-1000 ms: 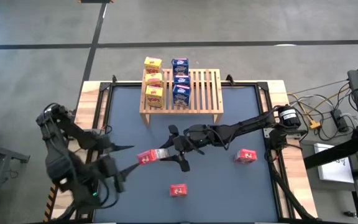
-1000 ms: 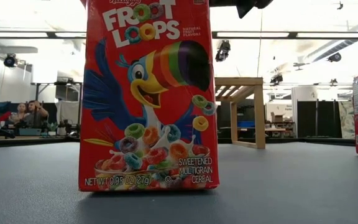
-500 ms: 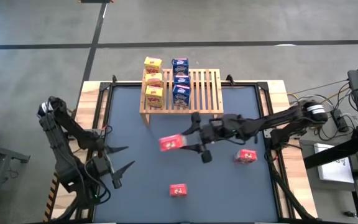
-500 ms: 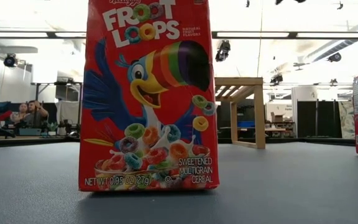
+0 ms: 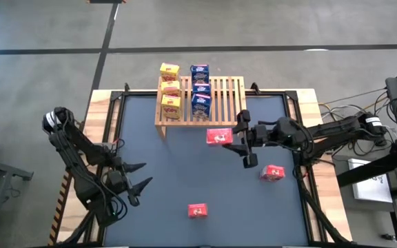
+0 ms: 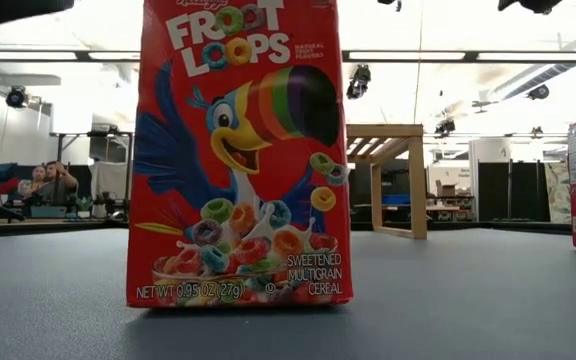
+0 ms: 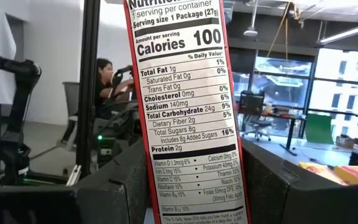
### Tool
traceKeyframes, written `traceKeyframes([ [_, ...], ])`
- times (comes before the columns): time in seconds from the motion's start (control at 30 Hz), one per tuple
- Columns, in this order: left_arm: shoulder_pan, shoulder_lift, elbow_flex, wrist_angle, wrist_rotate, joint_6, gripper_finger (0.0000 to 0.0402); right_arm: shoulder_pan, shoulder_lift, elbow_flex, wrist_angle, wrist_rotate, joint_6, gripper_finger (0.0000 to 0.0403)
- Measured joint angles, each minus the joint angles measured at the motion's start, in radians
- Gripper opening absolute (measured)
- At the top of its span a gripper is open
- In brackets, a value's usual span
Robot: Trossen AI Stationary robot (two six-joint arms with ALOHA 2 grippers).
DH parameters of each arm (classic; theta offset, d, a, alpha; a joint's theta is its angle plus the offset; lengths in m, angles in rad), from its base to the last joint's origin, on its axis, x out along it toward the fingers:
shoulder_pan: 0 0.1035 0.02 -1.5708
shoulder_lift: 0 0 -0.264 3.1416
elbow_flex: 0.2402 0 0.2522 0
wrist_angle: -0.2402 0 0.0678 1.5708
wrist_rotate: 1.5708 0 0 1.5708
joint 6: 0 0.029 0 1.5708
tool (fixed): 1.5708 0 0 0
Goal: Stack cereal on shelf
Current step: Put the bottom left red cereal box on the shelf
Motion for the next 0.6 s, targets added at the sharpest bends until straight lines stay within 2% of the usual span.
traceKeyframes([
  [0.13, 0.000, 0.000, -0.028, 0.037, 0.011, -0.069, 0.0262, -0.020, -0.020, -0.016, -0.007, 0.000, -0.001, 0.0187],
  [0.27, 0.001, 0.000, -0.033, 0.049, 0.076, -0.136, 0.0261, -0.044, -0.032, -0.019, -0.010, 0.000, -0.001, 0.0187],
  [0.6, 0.007, 0.000, -0.028, 0.138, 0.210, -0.104, 0.0236, -0.107, -0.042, -0.020, -0.078, 0.000, -0.008, 0.0187],
])
